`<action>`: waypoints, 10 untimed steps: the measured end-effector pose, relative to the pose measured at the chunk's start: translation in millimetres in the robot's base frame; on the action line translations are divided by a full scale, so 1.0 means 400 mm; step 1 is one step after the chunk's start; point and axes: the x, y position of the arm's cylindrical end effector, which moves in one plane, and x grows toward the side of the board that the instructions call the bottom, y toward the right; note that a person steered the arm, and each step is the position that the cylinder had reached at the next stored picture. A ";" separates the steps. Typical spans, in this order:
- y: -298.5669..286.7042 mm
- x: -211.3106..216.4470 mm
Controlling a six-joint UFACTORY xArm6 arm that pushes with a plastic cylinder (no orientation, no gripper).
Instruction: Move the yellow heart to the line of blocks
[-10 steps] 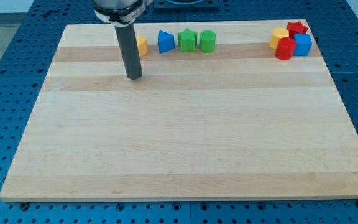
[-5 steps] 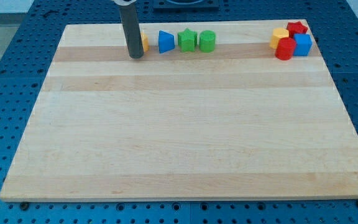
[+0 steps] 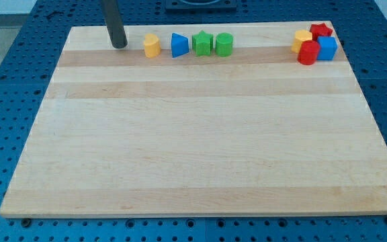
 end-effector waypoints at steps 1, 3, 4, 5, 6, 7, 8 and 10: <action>0.063 0.020; 0.082 0.031; 0.137 0.031; 0.147 0.031; 0.147 0.031; 0.187 0.031; 0.210 0.031; 0.210 0.108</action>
